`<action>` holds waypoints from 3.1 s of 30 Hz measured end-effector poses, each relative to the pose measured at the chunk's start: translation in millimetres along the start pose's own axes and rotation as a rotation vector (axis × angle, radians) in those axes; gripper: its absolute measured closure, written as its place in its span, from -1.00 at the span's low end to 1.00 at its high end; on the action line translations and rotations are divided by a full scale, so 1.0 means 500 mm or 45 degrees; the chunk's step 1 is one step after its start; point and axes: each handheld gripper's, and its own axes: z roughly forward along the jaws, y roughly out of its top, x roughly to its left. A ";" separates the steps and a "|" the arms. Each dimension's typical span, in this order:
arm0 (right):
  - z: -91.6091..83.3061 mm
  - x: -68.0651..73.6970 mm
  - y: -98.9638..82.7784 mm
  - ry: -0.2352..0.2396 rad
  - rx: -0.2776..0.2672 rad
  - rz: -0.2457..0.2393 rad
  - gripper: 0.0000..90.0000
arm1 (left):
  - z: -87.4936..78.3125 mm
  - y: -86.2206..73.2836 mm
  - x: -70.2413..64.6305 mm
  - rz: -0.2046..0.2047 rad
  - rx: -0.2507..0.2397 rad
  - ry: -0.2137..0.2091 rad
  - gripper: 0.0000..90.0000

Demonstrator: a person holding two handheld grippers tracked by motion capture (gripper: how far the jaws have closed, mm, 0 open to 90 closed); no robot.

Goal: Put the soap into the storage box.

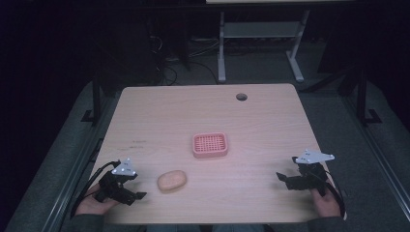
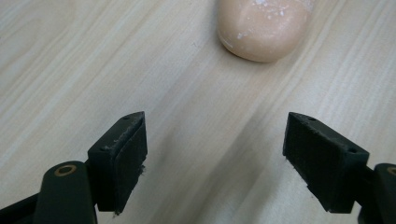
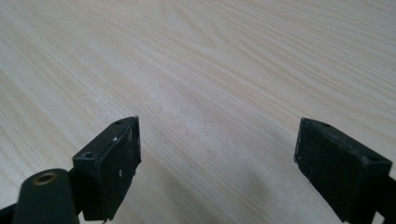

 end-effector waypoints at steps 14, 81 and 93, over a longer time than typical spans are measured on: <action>0.002 0.003 0.002 0.004 0.009 -0.021 -0.69 | 0.020 0.043 -0.024 0.101 -0.003 -0.041 -0.53; 0.007 0.005 0.007 0.013 0.018 -0.028 -0.69 | 0.064 0.151 -0.047 0.284 0.049 -0.091 -0.50; 0.007 0.005 0.007 0.014 0.017 -0.030 -0.69 | 0.073 0.165 -0.049 0.285 0.066 -0.103 -0.50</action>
